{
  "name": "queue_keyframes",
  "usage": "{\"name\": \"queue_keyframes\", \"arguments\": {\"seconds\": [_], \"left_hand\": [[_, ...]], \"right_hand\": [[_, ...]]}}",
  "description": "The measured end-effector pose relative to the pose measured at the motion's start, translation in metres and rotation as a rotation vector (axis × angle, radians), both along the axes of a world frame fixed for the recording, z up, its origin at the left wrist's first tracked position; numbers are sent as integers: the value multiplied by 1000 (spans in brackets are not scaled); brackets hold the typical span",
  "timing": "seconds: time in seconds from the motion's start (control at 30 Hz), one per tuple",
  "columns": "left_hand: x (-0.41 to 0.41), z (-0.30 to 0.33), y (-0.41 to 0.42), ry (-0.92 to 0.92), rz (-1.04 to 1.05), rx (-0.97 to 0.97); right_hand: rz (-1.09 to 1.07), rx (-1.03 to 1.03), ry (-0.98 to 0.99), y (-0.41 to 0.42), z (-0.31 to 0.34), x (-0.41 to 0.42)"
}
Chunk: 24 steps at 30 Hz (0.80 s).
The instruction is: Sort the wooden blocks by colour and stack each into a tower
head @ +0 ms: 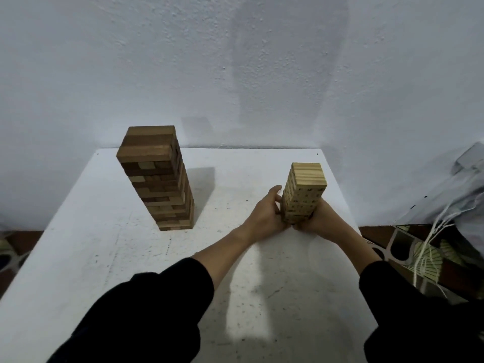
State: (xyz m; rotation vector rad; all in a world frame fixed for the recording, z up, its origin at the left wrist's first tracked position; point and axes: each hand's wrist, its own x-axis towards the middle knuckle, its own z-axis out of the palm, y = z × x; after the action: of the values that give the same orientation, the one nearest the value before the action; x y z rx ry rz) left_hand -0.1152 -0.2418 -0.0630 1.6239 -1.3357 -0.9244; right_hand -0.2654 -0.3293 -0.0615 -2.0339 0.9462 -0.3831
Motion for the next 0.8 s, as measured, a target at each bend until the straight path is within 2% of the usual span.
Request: {"name": "queue_keyframes", "arguments": {"seconds": [0.4,0.53,0.8], "left_hand": [[59,-1,48,-31,142,10],[69,0,59,23,181,20],[76,-8,64,-24,229,16]], "right_hand": [[95,10,-49,39,1,73],[96,30,-88,45,-2,84],[117,19,-83,47,-8,99]]}}
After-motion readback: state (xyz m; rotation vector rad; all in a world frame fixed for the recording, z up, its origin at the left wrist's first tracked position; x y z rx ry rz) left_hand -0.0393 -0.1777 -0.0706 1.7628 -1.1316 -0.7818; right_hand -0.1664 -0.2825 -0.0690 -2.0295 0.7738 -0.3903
